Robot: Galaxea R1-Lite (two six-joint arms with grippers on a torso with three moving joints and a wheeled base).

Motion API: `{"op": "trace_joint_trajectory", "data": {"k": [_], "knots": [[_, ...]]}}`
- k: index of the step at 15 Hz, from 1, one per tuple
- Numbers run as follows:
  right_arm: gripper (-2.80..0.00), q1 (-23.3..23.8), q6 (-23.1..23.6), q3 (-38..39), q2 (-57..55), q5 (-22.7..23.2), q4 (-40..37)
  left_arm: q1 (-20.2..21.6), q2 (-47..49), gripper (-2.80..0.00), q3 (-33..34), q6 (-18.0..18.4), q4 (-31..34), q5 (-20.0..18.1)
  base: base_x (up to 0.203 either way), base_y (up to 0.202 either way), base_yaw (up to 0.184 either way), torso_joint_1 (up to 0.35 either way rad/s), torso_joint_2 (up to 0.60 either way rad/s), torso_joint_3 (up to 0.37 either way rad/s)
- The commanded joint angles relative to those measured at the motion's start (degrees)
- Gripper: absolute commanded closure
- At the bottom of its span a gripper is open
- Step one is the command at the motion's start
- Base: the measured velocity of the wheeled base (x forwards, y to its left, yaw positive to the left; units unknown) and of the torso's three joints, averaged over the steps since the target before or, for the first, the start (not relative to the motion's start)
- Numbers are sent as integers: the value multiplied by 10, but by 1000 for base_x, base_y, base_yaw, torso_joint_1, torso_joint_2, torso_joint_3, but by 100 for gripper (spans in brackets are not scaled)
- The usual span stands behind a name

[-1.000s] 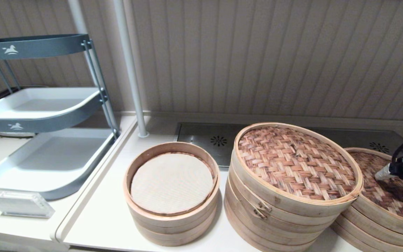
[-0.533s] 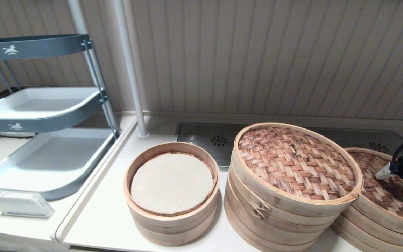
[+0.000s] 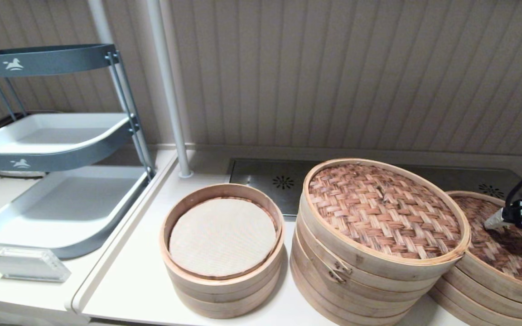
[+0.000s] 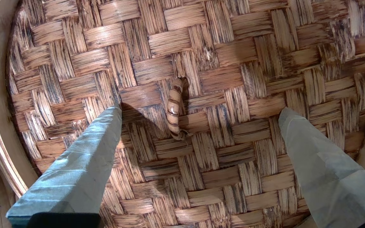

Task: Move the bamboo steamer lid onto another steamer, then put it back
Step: Pick up the steamer

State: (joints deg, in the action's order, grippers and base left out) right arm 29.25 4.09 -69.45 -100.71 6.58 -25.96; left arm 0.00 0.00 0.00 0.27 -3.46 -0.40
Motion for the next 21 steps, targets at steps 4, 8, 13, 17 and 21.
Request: {"op": "trace_joint_trajectory", "data": {"k": [4,8,13,17,21], "knots": [[0,0,0,7,2,2,-1,0,-1,0,14,0,-1,0,0,0,0,0,0,0],[0,-2,0,20,2,4,-1,0,-1,0,14,0,-1,0,0,0,0,0,0,0],[0,-5,-2,21,1,4,-1,0,-1,0,14,0,-1,0,0,0,0,0,0,0],[0,-5,-3,18,5,5,-1,0,-2,0,14,0,-1,1,0,0,0,0,0,0],[0,-4,-5,12,18,5,-1,1,-1,0,14,0,-1,1,0,0,0,0,0,0]]}}
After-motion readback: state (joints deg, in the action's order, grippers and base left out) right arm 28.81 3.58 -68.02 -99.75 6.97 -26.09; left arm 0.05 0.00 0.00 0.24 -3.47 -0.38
